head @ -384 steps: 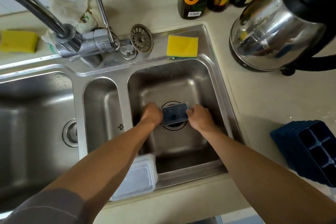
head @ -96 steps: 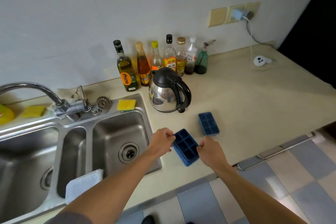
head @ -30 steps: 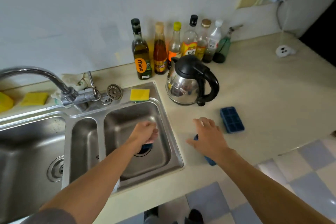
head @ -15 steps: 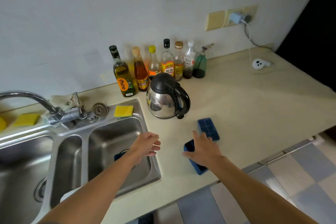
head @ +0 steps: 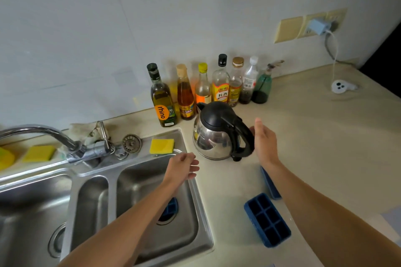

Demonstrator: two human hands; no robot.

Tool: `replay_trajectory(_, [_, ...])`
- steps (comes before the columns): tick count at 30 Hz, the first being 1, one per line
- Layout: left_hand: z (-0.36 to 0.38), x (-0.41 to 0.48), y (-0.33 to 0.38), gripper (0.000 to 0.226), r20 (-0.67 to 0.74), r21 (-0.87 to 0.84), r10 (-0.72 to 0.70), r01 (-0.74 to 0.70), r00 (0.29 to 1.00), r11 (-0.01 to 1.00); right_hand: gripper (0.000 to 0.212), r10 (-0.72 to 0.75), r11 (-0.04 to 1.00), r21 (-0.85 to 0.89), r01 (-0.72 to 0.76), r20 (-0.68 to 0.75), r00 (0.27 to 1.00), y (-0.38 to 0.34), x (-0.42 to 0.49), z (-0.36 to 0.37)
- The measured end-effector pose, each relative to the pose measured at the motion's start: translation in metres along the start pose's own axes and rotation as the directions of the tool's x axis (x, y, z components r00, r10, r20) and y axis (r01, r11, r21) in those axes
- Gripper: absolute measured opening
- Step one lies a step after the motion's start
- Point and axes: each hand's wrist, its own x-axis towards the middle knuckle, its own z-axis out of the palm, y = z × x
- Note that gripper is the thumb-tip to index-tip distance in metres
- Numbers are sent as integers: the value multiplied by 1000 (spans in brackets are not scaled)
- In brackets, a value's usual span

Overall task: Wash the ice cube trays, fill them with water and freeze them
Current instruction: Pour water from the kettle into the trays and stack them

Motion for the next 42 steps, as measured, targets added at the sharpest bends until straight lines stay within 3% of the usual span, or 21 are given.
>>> replay_trajectory(3, [1, 14, 2, 20, 11, -18, -11, 11, 1000, 1000, 70, 52, 997, 52, -52, 9, 999, 7, 13, 13])
replay_trajectory(6, [-1, 25, 4, 21, 38, -3, -11, 11, 999, 1000, 69, 86, 992, 92, -86, 6, 996, 13, 16, 23])
replay_trajectory(11, [0, 37, 5, 22, -3, -27, -36, 36, 999, 999, 75, 102, 983, 137, -122, 147, 984, 13, -1, 25])
replay_trajectory(15, [-1, 38, 7, 20, -41, -79, -62, 58, 997, 995, 63, 142, 965, 179, -190, 252, 957, 12, -35, 39])
replay_trajectory(22, [-15, 8, -7, 19, -85, -71, -70, 64, 994, 995, 54, 214, 931, 255, -263, 204, 955, 18, -91, 43])
replay_trajectory(27, [-23, -31, -26, 17, -52, -14, 4, -5, 999, 1000, 51, 289, 913, 228, -337, 223, 931, 21, -130, 23])
replay_trajectory(34, [-17, -91, -53, 30, -90, -144, -48, 34, 995, 989, 56, 148, 965, 166, -202, 291, 945, 20, -180, -12])
replay_trajectory(42, [-22, -129, -78, 45, -99, -107, -89, 78, 991, 991, 55, 116, 973, 145, -180, 370, 922, 21, -210, -39])
